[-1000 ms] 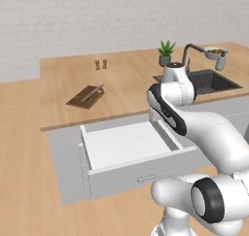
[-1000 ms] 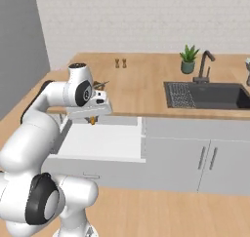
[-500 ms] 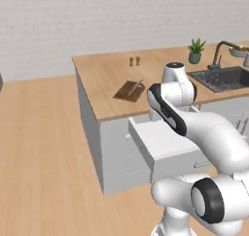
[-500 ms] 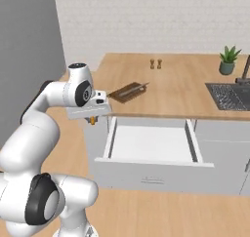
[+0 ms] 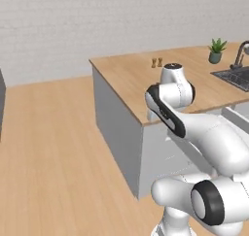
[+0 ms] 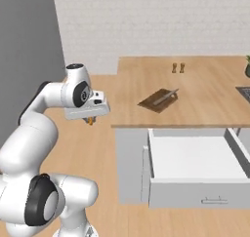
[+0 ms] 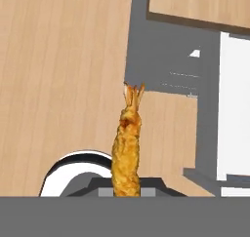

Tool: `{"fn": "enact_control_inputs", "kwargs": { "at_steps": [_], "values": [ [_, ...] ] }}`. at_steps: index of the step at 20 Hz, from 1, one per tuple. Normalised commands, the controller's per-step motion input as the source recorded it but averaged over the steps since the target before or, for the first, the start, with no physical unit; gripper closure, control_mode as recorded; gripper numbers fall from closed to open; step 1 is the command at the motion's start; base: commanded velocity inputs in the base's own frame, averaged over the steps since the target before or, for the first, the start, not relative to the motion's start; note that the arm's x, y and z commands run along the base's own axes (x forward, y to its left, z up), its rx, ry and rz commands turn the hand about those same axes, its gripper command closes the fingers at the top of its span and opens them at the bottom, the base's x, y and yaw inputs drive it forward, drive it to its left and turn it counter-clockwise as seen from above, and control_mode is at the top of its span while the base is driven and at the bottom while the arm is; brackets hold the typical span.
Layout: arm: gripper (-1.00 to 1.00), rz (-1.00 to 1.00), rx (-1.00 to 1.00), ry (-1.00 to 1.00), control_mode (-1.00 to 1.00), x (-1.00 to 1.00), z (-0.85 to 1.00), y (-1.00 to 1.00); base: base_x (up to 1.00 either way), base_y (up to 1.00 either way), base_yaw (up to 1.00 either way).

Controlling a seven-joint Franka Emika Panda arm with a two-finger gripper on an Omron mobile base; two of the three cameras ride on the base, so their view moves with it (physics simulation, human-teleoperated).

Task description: Pick up the knife from the drawer and place it on the cutting board. Then place the meat from the plate to the cutting board.

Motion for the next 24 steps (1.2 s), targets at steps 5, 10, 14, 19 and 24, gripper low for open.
{"fn": "enact_control_inputs", "kwargs": {
  "at_steps": [5, 10, 14, 19, 24],
  "values": [
    [1.00, 0.00, 0.00, 0.00, 1.00, 0.00, 0.00, 0.00, 0.51, 0.30, -0.27],
    [1.00, 0.00, 0.00, 0.00, 1.00, 0.00, 0.00, 0.00, 0.54, -0.13, -0.23],
    [1.00, 0.00, 0.00, 0.00, 1.00, 0.00, 0.00, 0.00, 0.72, -0.07, -0.19],
    [1.00, 0.00, 0.00, 0.00, 1.00, 0.00, 0.00, 0.00, 0.73, -0.11, -0.16],
    [1.00, 0.00, 0.00, 0.00, 1.00, 0.00, 0.00, 0.00, 0.59, -0.23, -0.13]
  ]
}}
